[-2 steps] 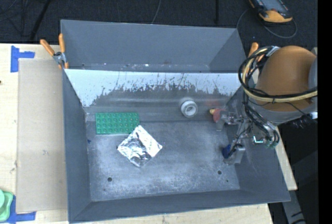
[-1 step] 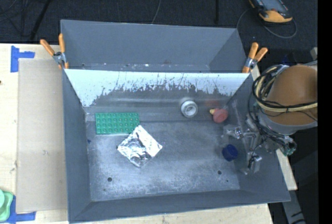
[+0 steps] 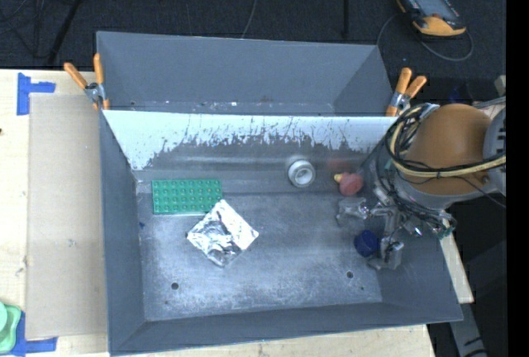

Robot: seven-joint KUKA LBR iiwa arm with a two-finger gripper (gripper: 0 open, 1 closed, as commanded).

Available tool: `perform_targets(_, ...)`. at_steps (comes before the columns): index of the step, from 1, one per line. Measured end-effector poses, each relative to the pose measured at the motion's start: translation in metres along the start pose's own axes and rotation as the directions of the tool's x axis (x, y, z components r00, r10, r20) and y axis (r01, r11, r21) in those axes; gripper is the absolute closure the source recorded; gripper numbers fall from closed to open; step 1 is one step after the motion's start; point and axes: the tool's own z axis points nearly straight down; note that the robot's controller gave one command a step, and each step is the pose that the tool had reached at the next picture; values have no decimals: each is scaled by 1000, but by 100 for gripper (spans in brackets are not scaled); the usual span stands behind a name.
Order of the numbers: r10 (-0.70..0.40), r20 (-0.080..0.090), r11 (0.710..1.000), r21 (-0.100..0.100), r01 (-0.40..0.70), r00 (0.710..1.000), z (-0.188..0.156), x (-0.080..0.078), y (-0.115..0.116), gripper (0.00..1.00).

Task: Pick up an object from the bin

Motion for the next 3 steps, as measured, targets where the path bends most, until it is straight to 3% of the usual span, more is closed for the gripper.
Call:
perform_targets(1,-1,-3,1000,10,1,1000,0,3,-4,100)
perform_targets(2,-8,-4,1000,13,8,1000,-60,41,17,100)
perform_targets(3,-10,-4,1000,11,10,1000,-57,40,17,0)
